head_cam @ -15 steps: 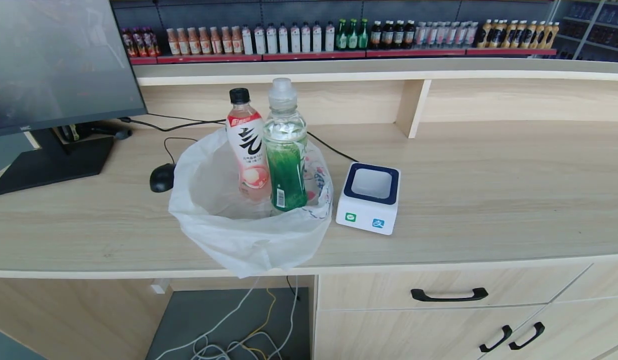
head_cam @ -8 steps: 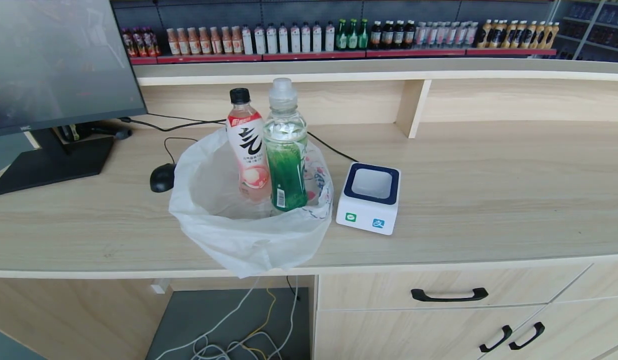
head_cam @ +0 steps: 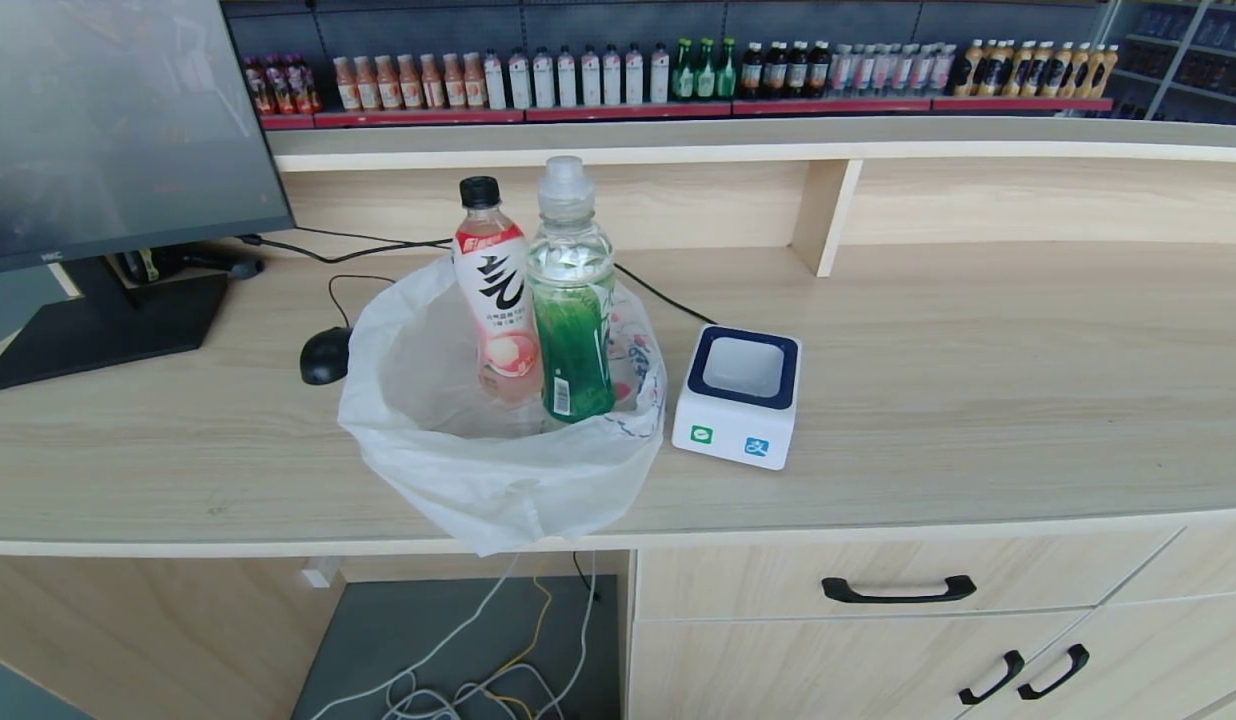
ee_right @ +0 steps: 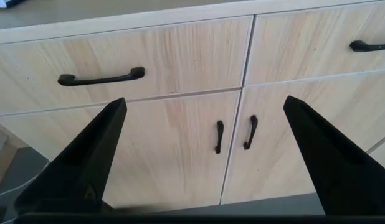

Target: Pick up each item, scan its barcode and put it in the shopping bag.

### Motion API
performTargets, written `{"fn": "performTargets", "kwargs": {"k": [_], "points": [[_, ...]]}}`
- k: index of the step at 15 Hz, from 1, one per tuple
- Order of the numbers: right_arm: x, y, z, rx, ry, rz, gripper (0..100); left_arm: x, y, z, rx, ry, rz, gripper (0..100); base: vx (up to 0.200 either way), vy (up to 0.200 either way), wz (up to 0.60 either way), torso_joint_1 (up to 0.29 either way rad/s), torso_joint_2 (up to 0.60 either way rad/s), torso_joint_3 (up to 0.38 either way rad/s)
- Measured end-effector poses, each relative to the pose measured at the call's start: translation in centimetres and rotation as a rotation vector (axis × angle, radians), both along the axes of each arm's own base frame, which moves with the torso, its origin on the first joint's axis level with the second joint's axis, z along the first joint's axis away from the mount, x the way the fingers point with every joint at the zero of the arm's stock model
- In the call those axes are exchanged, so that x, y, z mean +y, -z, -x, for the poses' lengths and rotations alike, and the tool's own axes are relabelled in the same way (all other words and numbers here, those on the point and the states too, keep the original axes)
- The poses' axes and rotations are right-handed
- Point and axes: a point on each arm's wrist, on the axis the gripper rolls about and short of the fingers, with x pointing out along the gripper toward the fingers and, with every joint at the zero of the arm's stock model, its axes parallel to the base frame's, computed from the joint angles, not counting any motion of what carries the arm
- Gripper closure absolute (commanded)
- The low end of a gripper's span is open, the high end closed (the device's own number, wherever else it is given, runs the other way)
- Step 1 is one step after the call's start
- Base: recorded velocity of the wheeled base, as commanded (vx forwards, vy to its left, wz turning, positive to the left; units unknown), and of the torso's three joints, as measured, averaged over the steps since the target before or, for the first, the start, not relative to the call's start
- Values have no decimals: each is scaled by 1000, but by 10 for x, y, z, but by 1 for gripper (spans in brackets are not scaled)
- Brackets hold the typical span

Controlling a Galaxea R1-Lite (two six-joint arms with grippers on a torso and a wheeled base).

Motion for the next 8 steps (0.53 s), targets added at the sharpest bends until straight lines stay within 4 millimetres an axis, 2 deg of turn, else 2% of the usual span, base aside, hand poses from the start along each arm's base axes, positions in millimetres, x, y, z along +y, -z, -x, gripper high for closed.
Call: {"fn": "performTargets", "kwargs": {"k": [2,6,8], "points": [[0,0,0,-4,-8,11,0,0,0,0,0,0,0,0,0,0,0,0,0,0],[1,1,0,-3,-55,-19,0,0,0,0,0,0,1,0,-200,0,0,1,2,5],[2,3,0,16,-82,-1,0,0,0,0,0,0,0,0,0,0,0,0,0,0]]}}
